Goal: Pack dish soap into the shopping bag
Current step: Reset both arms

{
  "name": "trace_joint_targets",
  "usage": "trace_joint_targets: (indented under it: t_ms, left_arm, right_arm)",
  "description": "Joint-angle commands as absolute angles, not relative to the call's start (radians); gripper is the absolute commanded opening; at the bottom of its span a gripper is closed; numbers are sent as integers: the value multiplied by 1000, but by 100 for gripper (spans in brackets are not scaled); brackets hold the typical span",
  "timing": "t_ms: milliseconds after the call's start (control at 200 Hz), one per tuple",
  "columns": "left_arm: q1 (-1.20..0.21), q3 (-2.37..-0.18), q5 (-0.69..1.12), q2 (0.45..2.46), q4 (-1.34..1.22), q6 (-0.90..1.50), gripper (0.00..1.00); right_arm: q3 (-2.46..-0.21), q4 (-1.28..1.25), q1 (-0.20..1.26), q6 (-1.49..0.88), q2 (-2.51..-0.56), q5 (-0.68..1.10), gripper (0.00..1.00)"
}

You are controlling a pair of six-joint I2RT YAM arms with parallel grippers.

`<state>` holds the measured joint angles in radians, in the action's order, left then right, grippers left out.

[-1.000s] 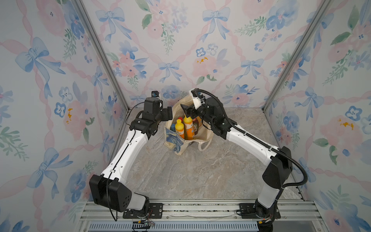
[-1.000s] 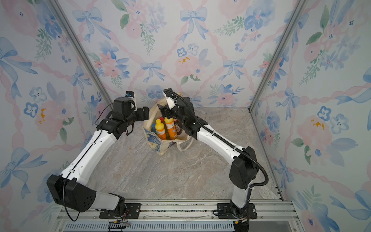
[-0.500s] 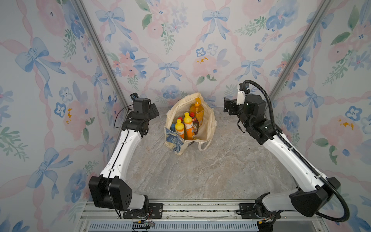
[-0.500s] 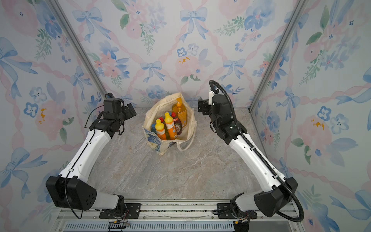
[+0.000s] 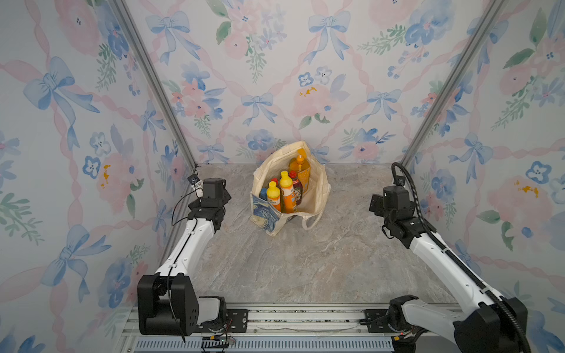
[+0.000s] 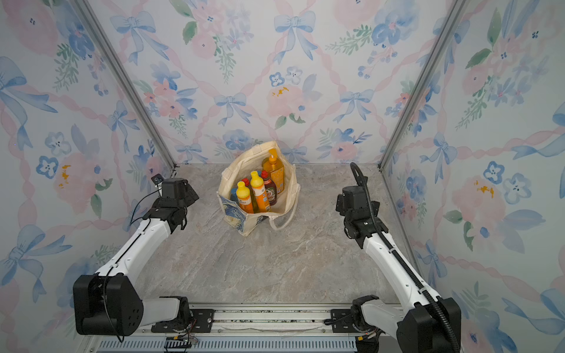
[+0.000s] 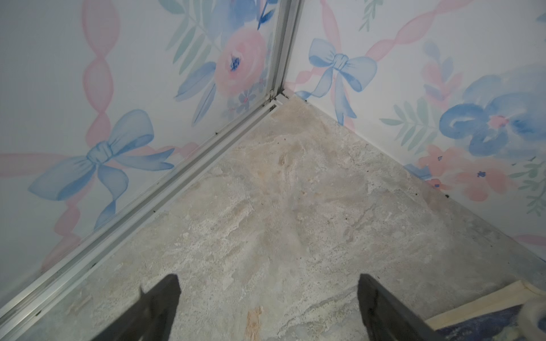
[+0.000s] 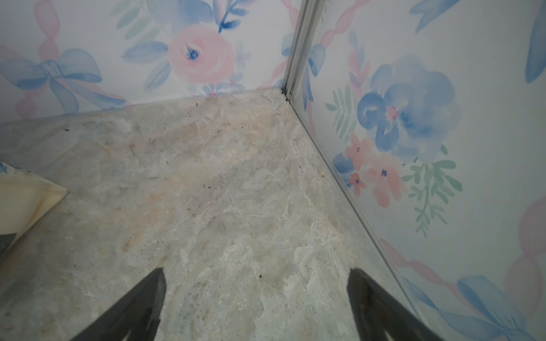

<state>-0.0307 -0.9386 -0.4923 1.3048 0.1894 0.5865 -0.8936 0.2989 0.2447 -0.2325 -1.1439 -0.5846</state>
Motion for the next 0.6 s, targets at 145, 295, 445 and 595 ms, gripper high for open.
trace_joint_targets:
  t_ms: [145,295,445,595]
  left_arm:
    - [-26,-557,-391,1283,-520,348,98]
    - [-27,-485,-334,1351,-651,235,98]
    - [-26,-440,-251,1378,-764,164,98]
    - [-25,-431,-181,1373,-784,126,98]
  right_arm:
    - [-594,-62,226,-131,-1041,-599,96]
    - [-501,-163,167,-146,-1045,-545,97]
    - [-386,-378,135,-135,-1039,-497,97]
    - [-358,-479,109,-120,-1086,-469,97]
